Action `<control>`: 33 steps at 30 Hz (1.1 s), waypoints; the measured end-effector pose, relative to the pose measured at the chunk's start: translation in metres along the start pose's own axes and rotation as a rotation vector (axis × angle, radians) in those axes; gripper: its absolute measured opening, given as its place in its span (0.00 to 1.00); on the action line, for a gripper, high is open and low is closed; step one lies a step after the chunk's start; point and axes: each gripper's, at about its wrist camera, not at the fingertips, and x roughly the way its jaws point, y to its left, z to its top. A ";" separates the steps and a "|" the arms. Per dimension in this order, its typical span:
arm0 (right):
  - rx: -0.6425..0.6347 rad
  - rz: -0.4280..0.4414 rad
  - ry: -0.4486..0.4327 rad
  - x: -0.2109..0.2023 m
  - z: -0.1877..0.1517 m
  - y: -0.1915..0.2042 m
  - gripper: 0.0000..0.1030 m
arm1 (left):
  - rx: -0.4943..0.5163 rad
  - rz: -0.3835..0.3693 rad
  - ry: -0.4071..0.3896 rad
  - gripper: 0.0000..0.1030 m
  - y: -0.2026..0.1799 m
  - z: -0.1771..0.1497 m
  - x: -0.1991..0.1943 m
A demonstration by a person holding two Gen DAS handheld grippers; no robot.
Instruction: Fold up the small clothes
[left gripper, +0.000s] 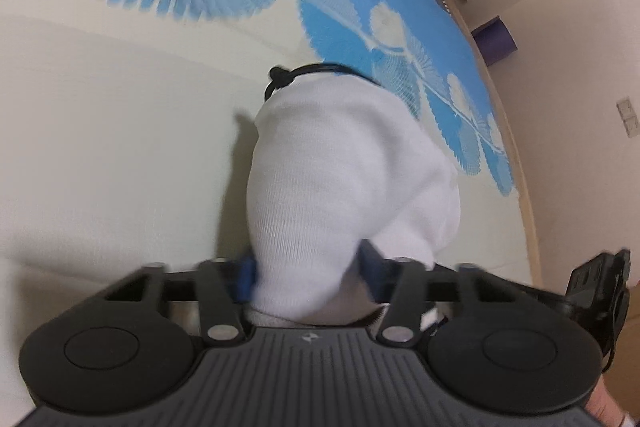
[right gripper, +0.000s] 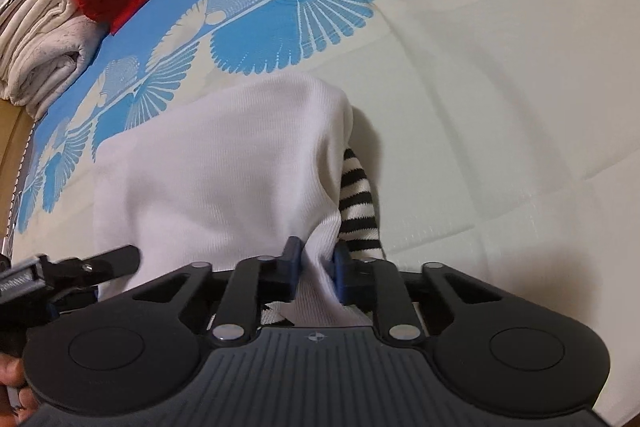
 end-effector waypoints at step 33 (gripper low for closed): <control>-0.091 -0.093 -0.225 0.037 0.029 0.148 0.15 | 0.349 0.416 -0.094 0.69 0.019 0.012 -0.105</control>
